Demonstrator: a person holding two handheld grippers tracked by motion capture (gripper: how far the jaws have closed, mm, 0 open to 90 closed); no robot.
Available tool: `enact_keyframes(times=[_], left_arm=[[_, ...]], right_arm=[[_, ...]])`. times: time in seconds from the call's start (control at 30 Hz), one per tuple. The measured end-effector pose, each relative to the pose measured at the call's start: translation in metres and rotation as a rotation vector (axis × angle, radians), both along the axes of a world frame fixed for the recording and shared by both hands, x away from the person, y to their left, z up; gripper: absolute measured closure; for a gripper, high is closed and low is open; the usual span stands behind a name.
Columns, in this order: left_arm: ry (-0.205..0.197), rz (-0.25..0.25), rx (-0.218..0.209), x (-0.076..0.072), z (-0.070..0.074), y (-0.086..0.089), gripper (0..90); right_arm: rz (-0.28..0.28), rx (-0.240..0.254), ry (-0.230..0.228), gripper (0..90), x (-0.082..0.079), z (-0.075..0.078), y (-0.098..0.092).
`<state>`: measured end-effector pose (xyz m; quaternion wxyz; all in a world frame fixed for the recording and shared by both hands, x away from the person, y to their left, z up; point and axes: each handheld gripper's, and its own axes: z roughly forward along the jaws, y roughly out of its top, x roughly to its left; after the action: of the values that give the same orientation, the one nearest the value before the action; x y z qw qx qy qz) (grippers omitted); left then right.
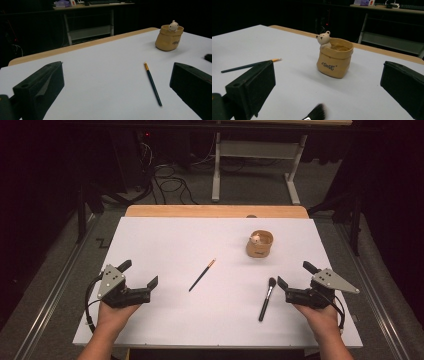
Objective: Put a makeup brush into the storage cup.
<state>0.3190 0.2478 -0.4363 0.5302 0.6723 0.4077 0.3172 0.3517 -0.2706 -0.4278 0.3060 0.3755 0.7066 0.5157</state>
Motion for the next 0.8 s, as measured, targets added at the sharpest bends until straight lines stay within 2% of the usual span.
enact_keyframes(times=[0.8], left_arm=[[0.003,0.0,0.01,-0.0001,-0.0001,0.0001,0.2]], right_arm=[[0.0,-0.002,-0.004,0.3,-0.0002,-0.0001,0.0008]])
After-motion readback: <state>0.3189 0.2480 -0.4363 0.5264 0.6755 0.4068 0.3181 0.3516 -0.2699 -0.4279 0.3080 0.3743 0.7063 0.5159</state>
